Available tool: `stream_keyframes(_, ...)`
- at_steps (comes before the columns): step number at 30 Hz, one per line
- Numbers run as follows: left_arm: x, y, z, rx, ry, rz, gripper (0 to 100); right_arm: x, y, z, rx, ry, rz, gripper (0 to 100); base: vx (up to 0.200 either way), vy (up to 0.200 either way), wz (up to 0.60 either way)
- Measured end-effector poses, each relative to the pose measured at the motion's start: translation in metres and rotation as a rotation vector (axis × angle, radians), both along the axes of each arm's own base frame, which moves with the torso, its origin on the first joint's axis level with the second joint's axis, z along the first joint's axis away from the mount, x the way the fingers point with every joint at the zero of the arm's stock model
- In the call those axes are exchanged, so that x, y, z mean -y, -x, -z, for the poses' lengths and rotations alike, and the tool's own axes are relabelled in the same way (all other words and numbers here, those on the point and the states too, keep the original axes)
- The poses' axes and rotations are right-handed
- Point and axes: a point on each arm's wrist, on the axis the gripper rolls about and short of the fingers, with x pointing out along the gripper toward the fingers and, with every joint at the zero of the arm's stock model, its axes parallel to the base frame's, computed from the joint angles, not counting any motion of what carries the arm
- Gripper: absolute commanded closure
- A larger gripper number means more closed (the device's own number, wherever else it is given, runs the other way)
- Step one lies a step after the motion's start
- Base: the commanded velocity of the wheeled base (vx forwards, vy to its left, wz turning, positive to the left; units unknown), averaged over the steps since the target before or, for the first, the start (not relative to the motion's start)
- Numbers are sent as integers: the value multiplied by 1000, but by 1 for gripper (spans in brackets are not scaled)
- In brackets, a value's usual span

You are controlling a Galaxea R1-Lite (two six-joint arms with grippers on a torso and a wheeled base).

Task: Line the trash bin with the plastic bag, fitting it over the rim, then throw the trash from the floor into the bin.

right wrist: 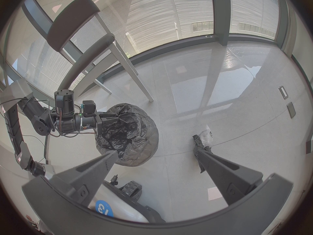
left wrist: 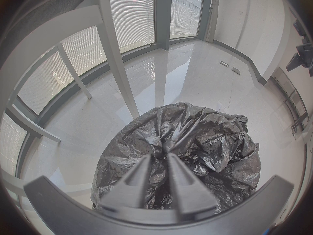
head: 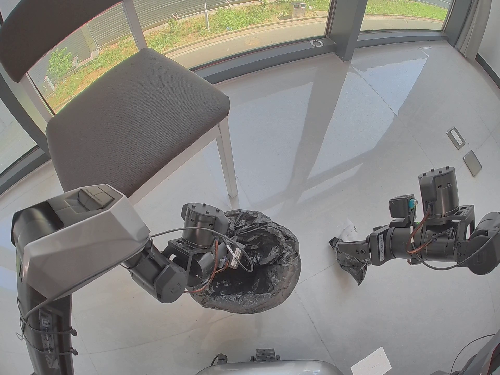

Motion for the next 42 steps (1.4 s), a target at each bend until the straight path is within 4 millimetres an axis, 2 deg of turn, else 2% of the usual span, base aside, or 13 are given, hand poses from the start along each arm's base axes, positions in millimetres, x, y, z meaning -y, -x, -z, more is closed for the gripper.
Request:
stream_keyframes(14, -2, -2, 0, 14, 7, -13, 100, 2, -1, -1, 4, -1, 7, 0, 0, 0, 0)
stream_keyframes(31, -44, -35, -27, 99, 49, -159, 100, 3, 0, -3, 11, -5, 12, 0, 0, 0, 0)
stream_keyframes(39, -39, -32, -35, 113, 64, -146, 100, 3, 0, -3, 12, -6, 12, 0, 0, 0, 0)
stream_keyframes(40, -38, -31, -35, 114, 64, -144, 0, 3, 0, -3, 12, -7, 12, 0, 0, 0, 0)
stream_keyframes(42, -38, -30, -35, 112, 67, -145, 0, 3, 0, -4, 12, -7, 12, 0, 0, 0, 0)
